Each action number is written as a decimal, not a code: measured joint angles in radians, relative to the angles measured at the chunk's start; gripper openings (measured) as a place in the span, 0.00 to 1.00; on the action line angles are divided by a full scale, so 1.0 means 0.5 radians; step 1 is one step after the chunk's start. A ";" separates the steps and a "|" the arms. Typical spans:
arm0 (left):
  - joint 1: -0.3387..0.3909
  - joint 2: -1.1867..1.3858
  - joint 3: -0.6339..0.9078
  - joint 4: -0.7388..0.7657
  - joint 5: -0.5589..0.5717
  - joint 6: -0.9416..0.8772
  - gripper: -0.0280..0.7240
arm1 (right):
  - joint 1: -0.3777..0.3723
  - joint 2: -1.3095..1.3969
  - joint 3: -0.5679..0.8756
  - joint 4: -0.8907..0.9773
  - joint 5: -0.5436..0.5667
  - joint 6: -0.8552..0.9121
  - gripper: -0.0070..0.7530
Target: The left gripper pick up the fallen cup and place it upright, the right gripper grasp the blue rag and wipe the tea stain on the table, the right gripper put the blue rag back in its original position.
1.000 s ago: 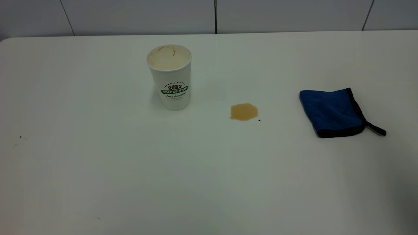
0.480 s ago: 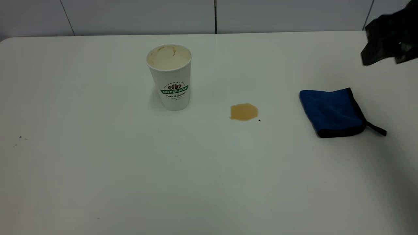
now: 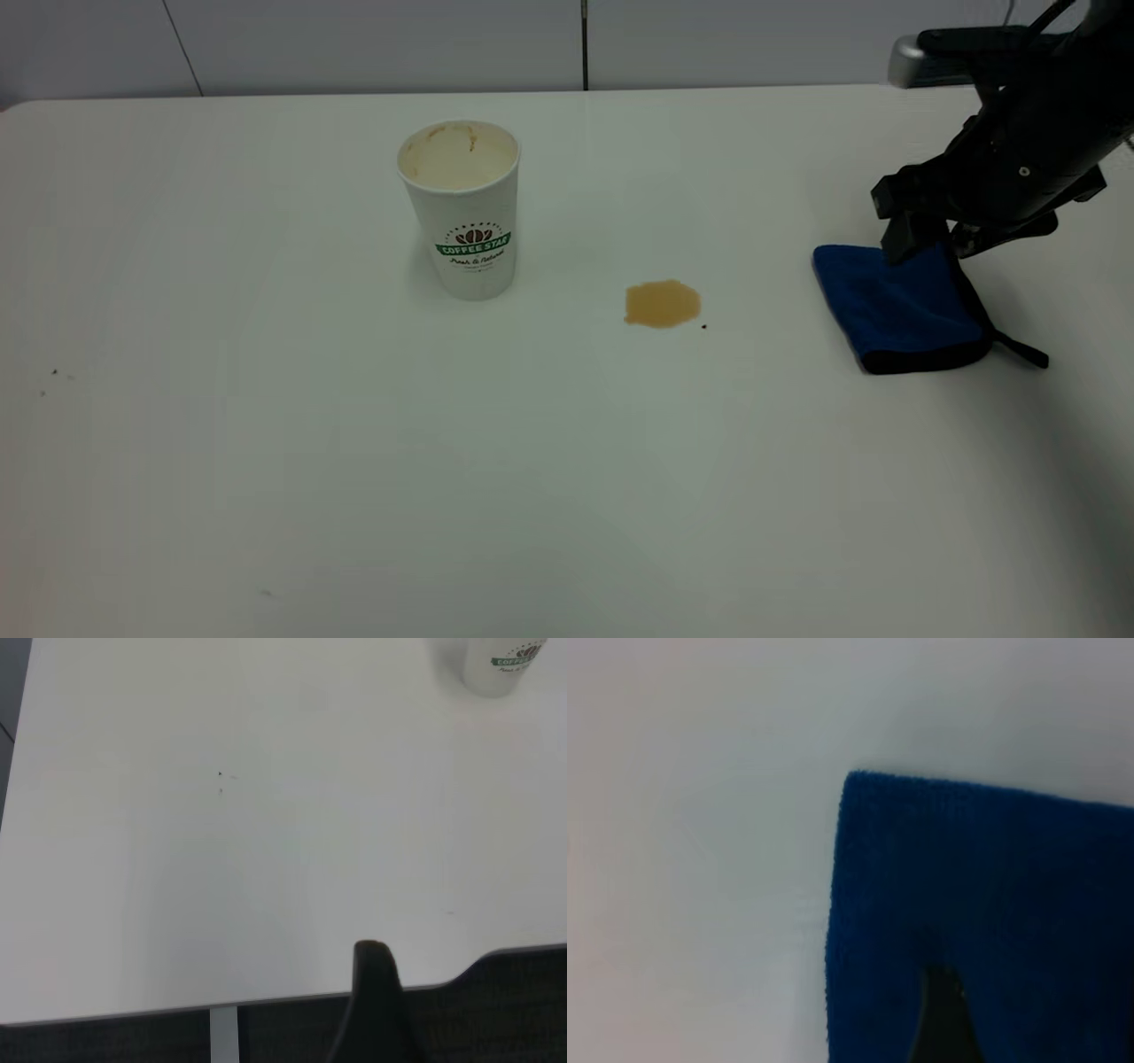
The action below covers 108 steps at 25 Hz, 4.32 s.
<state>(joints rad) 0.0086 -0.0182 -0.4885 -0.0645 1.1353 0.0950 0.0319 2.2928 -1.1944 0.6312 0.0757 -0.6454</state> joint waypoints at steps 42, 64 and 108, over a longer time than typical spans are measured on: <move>0.000 0.000 0.000 0.000 0.000 0.002 0.81 | 0.621 0.567 -0.921 -0.193 0.834 -0.007 0.09; 0.000 0.000 0.000 0.000 0.000 0.000 0.81 | 0.643 0.519 -0.902 -1.449 0.528 1.410 0.09; 0.000 0.000 0.000 0.000 0.004 0.002 0.81 | 0.043 -0.990 -0.420 -1.123 1.658 1.186 0.73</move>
<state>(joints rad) 0.0086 -0.0182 -0.4885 -0.0645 1.1374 0.0962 0.0534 1.7980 -1.4041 0.0698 0.9048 -0.0524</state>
